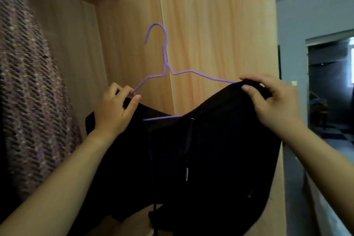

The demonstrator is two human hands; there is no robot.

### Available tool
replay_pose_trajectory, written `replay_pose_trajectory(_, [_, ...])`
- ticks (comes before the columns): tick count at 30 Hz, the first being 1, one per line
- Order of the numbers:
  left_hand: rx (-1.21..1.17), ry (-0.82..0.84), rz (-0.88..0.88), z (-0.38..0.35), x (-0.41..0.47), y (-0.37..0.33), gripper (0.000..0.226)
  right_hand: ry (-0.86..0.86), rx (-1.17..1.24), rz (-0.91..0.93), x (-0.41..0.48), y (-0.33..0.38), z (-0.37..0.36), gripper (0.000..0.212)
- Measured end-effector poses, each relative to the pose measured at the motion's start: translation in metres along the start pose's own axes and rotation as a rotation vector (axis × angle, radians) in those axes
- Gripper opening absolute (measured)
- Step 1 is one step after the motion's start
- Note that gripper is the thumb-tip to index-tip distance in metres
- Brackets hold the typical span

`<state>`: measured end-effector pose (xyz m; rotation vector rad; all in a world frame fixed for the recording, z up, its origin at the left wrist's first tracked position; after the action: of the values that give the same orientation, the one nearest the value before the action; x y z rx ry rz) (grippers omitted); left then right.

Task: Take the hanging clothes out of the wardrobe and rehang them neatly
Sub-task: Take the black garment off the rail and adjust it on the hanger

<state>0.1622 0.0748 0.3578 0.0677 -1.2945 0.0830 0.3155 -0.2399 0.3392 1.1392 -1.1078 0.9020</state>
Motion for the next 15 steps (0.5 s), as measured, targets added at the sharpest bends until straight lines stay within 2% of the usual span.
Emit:
replay_pose_trajectory(2, [0.000, 0.009, -0.010, 0.000, -0.027, -0.040, 0.046, 0.046, -0.036, -0.028, -0.026, -0.008, 0.038, 0.023])
replay_pose_trajectory(7, [-0.008, 0.099, 0.098, -0.002, -0.100, -0.169, 0.042, 0.137, -0.171, -0.157, -0.105, -0.039, 0.158, 0.027])
replay_pose_trajectory(11, [-0.137, 0.178, 0.182, -0.012, -0.149, -0.276, 0.040, 0.164, -0.255, -0.327, -0.171, -0.070, 0.262, 0.023])
replay_pose_trajectory(15, [-0.301, 0.258, 0.238, -0.025, -0.190, -0.372, 0.028, 0.142, -0.379, -0.411, -0.226, -0.078, 0.365, 0.026])
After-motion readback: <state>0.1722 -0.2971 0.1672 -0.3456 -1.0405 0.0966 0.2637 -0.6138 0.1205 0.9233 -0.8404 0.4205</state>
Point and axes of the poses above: each hand's wrist, its own x-axis towards the middle knuckle, its own z-axis out of the back of the hand, y = z × x, the point moved 5 cm from there along x, towards the middle knuckle, and after that the axes turned 1 degree about y, right-handed, at the moved point
